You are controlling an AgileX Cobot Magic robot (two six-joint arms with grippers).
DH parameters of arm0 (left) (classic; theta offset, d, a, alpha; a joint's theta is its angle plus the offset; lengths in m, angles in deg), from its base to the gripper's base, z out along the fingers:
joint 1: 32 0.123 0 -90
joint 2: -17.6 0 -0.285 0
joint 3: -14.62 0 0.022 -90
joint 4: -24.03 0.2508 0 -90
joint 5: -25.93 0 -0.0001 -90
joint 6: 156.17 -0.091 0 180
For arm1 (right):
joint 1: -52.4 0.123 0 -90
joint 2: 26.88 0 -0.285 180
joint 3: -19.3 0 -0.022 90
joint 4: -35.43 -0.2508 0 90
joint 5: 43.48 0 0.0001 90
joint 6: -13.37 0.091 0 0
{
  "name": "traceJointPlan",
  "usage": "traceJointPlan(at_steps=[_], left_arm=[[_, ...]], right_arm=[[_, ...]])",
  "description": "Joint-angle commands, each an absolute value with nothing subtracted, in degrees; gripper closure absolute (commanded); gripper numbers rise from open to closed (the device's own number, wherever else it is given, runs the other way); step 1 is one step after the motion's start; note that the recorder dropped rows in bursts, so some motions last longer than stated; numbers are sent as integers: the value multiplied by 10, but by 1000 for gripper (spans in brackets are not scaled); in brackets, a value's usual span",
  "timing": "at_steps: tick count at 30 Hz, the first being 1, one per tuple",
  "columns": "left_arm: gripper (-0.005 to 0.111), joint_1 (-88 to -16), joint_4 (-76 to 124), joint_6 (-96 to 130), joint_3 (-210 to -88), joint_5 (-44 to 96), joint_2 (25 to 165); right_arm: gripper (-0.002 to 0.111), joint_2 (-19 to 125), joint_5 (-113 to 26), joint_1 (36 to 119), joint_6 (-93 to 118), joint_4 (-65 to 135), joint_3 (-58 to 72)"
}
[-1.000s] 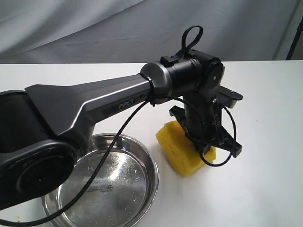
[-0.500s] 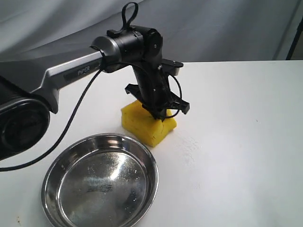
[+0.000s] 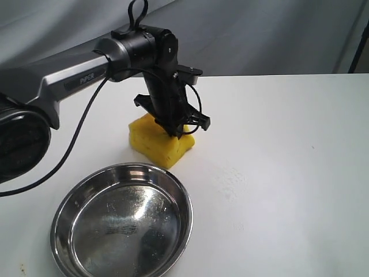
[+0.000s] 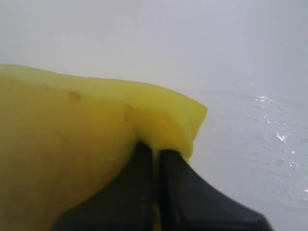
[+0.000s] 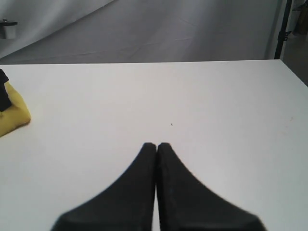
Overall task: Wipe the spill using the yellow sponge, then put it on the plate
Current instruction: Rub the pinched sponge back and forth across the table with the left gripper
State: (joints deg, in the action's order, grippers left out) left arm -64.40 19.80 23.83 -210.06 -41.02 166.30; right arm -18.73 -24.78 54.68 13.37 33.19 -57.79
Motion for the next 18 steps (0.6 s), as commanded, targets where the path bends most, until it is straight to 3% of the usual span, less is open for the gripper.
traceJointPlan(at_steps=[1,18], left_arm=[[107,-684,199,233,-2099,-413,1668],[107,-834,91,238,-2099,-355,1668]], right_arm=[[108,-191,-248,545,134,334,-579],[108,-191,-248,545,134,334,-579]])
